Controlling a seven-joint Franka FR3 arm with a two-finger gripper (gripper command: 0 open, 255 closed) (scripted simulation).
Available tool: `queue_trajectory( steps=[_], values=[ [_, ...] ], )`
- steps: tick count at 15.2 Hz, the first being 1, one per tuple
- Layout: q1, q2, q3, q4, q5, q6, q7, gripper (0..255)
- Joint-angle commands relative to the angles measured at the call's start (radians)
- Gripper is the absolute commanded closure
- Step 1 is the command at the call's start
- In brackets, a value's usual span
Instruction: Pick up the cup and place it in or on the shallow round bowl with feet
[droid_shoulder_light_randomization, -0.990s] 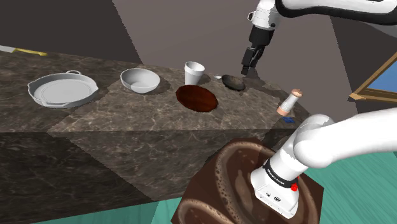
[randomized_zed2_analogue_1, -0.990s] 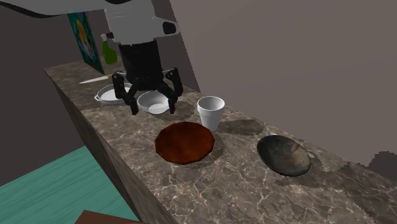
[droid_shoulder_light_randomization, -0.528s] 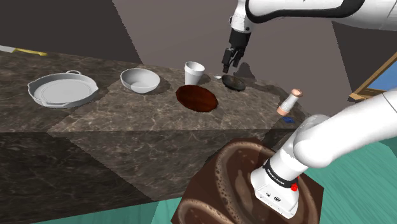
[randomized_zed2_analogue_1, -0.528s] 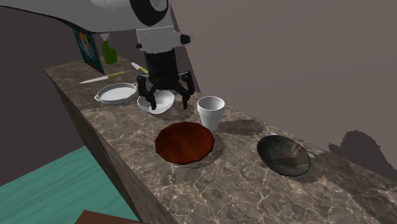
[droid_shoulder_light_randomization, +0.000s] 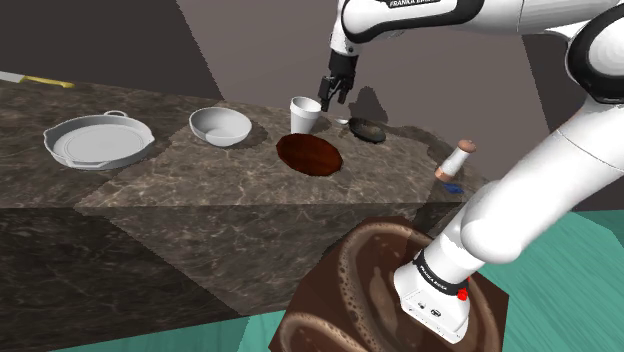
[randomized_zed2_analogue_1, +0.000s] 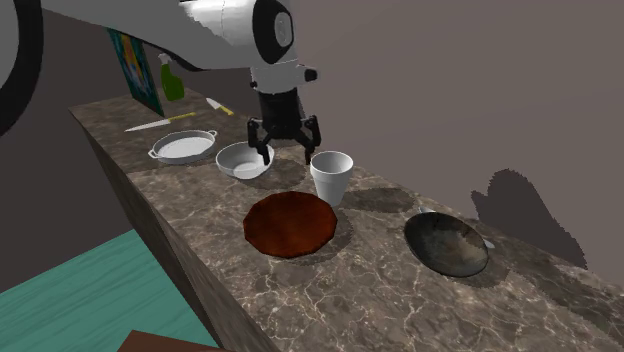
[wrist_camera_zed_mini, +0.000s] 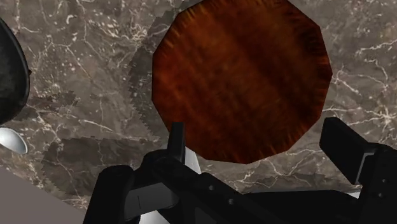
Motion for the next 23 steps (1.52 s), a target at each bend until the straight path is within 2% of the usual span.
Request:
queue_trajectory(
  steps=[1,7,13,20,23],
  values=[
    [-0.002,0.074,-0.003,0.053,0.005,0.026,0.0,0],
    [-0.011,0.308,-0.009,0.27,0.025,0.053,-0.005,0],
    [-0.025,0.543,-0.01,0.538,0.046,0.03,-0.011,0],
    [-0.029,0.566,-0.011,0.478,0.046,0.113,-0.01,0],
    [-0.029,0.569,-0.011,0.474,0.046,0.119,-0.01,0]
  ],
)
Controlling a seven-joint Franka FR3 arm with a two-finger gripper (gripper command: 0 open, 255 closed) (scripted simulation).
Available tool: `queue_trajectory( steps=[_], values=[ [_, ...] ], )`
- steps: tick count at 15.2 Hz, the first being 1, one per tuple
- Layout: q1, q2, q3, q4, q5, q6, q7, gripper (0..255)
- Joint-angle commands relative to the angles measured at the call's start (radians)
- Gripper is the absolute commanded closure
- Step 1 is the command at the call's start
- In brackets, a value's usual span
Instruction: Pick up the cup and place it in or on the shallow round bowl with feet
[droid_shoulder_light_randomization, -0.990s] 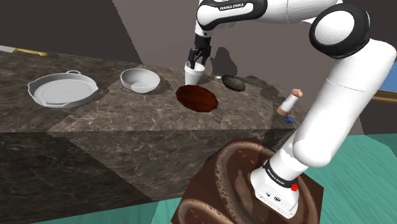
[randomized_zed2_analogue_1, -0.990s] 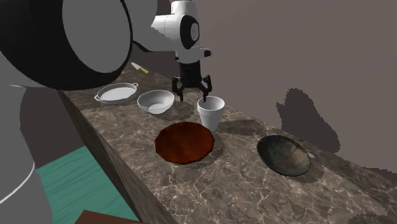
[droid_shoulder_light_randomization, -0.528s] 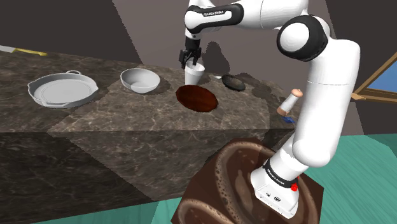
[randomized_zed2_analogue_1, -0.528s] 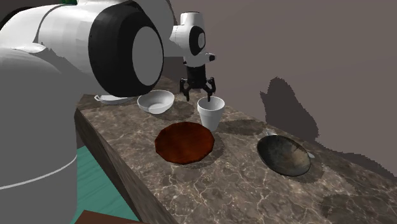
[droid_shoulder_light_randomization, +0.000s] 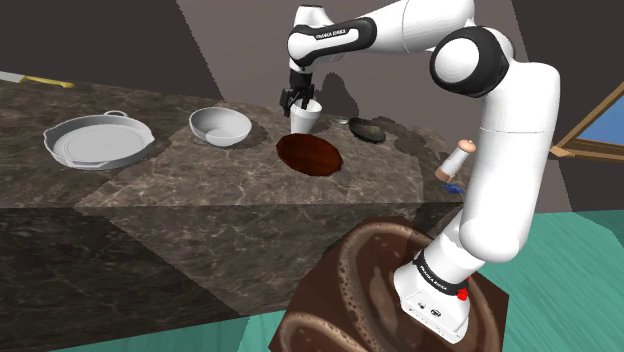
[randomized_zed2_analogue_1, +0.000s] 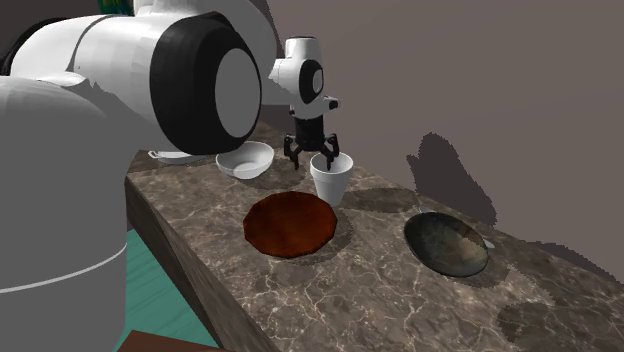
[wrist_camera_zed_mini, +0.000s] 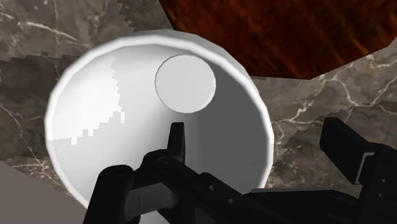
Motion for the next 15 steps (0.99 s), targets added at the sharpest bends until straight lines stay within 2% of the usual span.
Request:
queue_trajectory(
  steps=[1,5,6,15],
  values=[
    [0.0,0.001,0.0,-0.001,0.0,0.003,0.0,0],
    [0.0,0.001,0.0,-0.001,0.0,0.003,0.0,0],
    [0.0,0.001,0.0,-0.001,0.0,0.003,0.0,255],
    [0.0,0.001,0.0,-0.001,0.0,0.003,0.0,255]
  ],
)
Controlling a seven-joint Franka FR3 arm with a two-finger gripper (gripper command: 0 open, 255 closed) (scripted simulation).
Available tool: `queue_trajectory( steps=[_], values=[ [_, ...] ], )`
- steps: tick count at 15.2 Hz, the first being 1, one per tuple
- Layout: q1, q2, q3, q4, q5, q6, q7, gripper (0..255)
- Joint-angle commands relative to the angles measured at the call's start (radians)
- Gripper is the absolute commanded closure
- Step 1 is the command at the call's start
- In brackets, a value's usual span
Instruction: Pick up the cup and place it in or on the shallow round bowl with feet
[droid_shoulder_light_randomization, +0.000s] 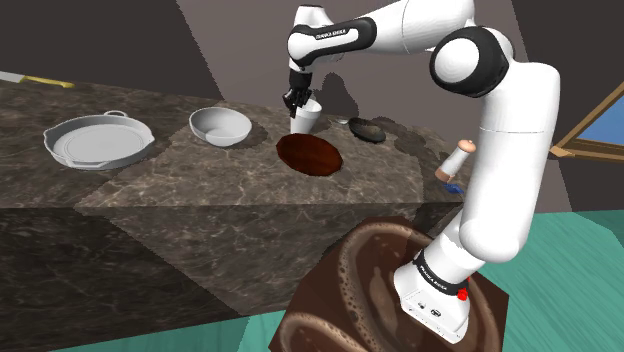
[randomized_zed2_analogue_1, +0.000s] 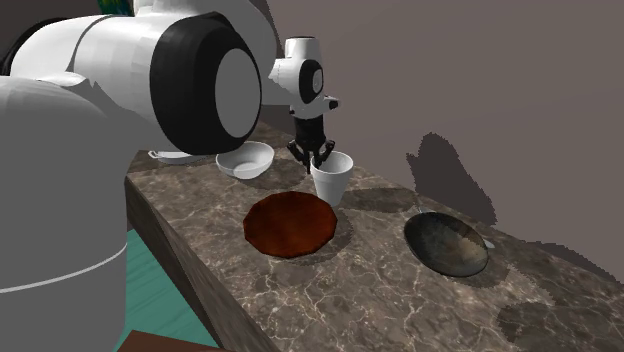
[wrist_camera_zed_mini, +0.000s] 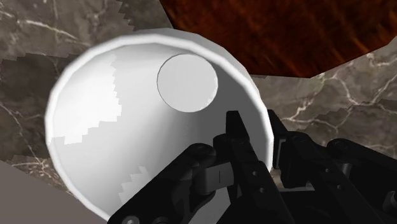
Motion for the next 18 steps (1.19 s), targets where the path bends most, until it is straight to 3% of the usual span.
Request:
queue_trajectory(
  steps=[1,18],
  values=[
    [0.0,-0.004,0.0,0.004,0.0,-0.011,-0.001,255],
    [0.0,-0.051,-0.001,0.163,0.002,-0.216,-0.015,255]
  ],
)
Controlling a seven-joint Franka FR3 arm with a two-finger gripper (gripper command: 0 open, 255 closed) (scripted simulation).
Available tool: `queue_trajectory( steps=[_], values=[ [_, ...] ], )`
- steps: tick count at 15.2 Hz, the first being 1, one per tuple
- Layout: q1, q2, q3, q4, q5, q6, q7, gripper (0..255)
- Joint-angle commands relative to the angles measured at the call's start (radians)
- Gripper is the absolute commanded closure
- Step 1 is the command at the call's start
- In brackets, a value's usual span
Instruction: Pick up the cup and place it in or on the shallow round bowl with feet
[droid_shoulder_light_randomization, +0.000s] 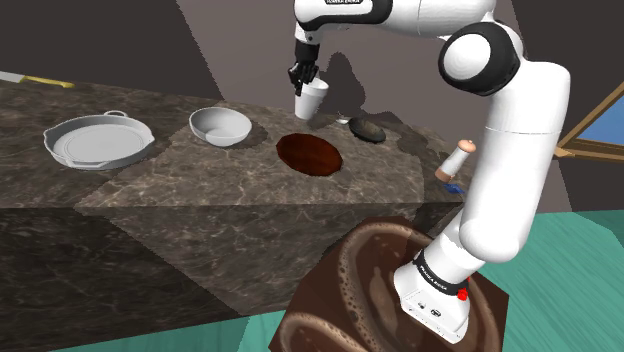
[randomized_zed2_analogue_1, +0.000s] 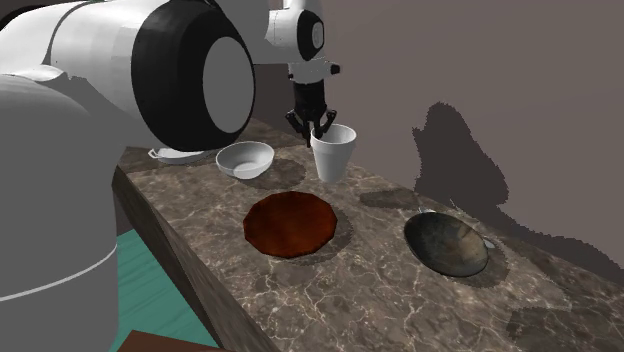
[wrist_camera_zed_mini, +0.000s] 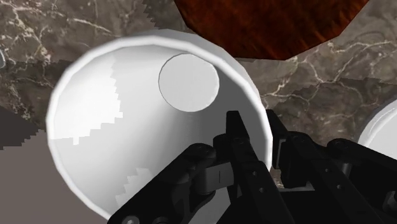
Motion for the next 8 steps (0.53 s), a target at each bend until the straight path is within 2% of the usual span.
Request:
queue_trajectory(
  steps=[1,5,8],
  values=[
    [0.0,-0.005,0.0,0.02,0.0,-0.025,-0.002,255],
    [0.0,-0.006,0.0,0.073,0.001,-0.078,-0.005,255],
    [-0.038,-0.06,-0.018,0.001,0.002,-0.057,-0.06,255]
  ],
)
